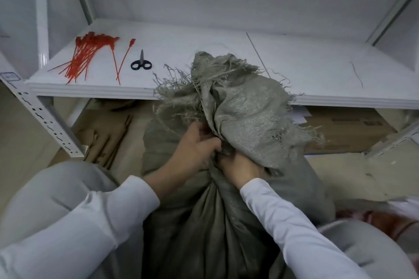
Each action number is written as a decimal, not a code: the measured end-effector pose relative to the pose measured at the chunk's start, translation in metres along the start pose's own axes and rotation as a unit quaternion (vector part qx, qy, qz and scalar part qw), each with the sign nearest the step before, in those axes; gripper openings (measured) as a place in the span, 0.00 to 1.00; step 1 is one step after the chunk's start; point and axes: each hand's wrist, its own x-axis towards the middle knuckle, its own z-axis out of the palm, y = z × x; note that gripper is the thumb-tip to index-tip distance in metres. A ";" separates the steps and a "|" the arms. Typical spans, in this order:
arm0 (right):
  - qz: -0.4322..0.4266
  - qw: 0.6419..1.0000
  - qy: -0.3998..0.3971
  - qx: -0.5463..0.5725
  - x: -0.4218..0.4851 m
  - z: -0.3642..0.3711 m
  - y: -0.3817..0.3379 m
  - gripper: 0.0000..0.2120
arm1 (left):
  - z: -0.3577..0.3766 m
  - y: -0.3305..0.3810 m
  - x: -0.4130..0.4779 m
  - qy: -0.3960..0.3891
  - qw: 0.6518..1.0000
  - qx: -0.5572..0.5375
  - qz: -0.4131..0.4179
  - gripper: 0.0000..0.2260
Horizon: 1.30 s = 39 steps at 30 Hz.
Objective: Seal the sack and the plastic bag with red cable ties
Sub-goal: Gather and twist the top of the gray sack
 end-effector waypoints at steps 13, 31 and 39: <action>-0.182 0.983 0.012 -0.030 -0.025 0.011 -0.019 0.32 | -0.008 -0.021 0.016 0.151 0.982 0.111 0.002 0.17; 0.065 0.808 -0.012 0.585 0.002 -0.056 0.001 0.38 | -0.008 -0.001 0.019 -0.011 0.961 -0.223 -0.164 0.09; 0.088 0.831 0.058 0.546 0.004 -0.053 -0.006 0.28 | -0.002 -0.003 0.019 -0.112 0.981 -0.097 -0.127 0.07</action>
